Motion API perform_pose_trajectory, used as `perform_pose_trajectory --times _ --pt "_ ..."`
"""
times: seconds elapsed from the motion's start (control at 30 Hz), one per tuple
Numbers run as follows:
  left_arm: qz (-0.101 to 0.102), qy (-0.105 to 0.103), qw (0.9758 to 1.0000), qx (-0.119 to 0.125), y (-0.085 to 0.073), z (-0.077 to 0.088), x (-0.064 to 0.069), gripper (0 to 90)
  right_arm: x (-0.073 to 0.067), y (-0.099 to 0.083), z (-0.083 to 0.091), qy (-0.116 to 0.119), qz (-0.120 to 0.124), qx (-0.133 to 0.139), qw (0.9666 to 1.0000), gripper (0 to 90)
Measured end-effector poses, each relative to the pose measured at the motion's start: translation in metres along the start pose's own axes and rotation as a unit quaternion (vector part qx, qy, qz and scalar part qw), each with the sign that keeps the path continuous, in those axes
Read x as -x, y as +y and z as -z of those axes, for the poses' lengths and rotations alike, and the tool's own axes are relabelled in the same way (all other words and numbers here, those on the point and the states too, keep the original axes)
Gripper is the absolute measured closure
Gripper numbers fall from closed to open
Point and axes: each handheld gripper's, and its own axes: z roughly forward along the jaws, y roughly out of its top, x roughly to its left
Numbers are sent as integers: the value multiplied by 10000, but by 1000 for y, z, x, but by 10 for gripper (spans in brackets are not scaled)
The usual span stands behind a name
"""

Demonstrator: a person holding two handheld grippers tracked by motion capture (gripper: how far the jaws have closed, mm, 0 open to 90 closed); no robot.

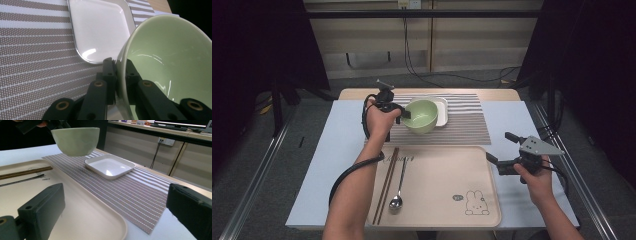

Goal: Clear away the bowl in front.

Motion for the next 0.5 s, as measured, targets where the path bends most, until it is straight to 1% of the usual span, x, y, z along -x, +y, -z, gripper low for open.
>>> perform_pose_trajectory --times 0.03,0.07,0.1,0.13,0.17,0.2,0.27,0.3,0.33,0.37,0.4,0.43,0.5 --pt "-12 -26 10000 4 -1 1 1 833 0 0 0 15 -9 4 10000 18" --pt "-89 -10 10000 -29 -2 2 1 833 0 0 0 10 -16 1 10000 18" --pt "-36 -47 10000 -44 -3 3 3 834 0 0 0 7 -4 10 10000 19" --pt "-76 -23 10000 -49 -4 4 3 833 0 0 0 5 -11 10 10000 18" --pt "-74 -31 9999 -75 -5 5 4 833 0 0 0 -6 -31 21 10000 19" --pt "-147 -32 9998 -139 -5 6 3 833 0 0 0 0 -36 19 10000 18" --pt "-204 1 9997 -136 -8 6 4 833 0 0 0 6 -21 20 10000 18" --pt "-172 -13 9997 -154 -9 7 5 833 0 0 0 7 -39 20 10000 18" --pt "-247 11 9995 -180 -10 7 5 833 0 0 0 14 -41 29 10000 18" --pt "-231 -28 9995 -190 -11 8 7 833 0 0 0 15 -32 16 10000 18" --pt "-310 -23 9993 -227 -13 8 7 833 0 0 0 15 -26 12 10000 18" --pt "-268 -58 9994 -222 -15 8 9 833 0 0 0 12 -26 14 10000 18" --pt "-364 -95 9989 -293 -18 10 11 833 0 0 0 20 -16 23 10000 18"
